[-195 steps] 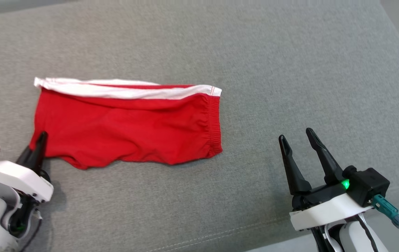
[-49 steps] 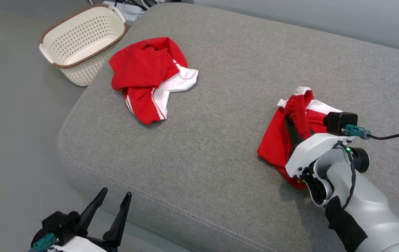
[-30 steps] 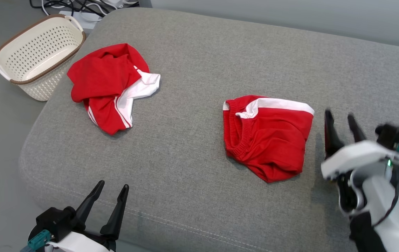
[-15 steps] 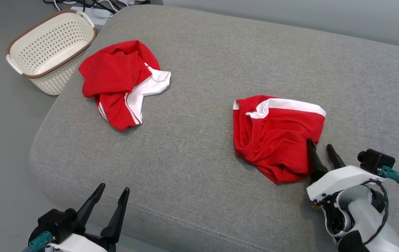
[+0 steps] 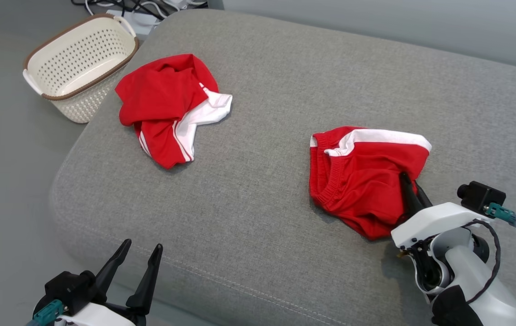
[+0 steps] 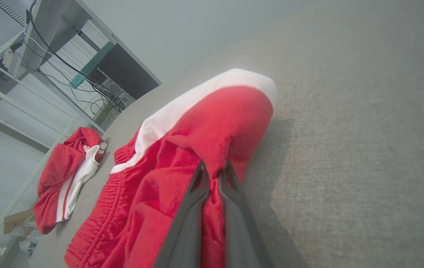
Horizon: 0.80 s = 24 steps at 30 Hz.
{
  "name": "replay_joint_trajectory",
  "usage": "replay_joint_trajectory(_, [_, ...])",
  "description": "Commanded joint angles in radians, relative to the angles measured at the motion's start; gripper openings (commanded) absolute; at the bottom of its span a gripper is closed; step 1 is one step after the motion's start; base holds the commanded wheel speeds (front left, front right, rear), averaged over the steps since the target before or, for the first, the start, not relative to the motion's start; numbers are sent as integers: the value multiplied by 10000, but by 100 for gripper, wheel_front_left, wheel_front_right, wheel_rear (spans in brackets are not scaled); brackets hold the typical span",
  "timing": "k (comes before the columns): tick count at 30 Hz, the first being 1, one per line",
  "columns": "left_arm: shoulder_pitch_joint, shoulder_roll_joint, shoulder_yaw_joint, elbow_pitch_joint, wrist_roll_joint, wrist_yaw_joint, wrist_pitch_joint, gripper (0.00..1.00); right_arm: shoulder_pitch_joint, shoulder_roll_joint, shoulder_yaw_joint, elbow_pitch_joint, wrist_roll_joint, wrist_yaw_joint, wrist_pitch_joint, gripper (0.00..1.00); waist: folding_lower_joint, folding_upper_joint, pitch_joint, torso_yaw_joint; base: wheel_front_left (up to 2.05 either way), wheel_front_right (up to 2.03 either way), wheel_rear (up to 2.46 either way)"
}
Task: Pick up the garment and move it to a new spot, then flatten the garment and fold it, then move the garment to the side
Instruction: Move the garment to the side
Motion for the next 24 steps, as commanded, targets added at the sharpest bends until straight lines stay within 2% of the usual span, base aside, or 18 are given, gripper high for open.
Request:
replay_joint_trajectory(1, [-256,172,431,-160,-10,-73,-101,100,69,95,76,-290,-206,75,-106,0,0,0,-132,-122,0,0,0])
replay_joint_trajectory(8, [-60,-60,560,-202,231,-73,-101,100,653,95,-613,-774,-687,75,-106,0,0,0,-560,-736,0,0,0])
replay_joint_trajectory(13, [-27,-187,601,-416,436,-73,-101,100,1099,95,-928,-975,-913,75,-107,0,0,0,-803,-1419,0,0,0])
replay_joint_trajectory(17, [4,-248,625,-762,599,-73,-101,100,1505,95,-1022,-1282,-999,75,-107,0,0,0,-892,-2297,0,0,0])
replay_joint_trajectory(24, [65,-271,1005,-1367,782,-73,-101,100,2183,95,-869,-1985,-1112,75,-107,0,0,0,-753,-4336,0,0,0])
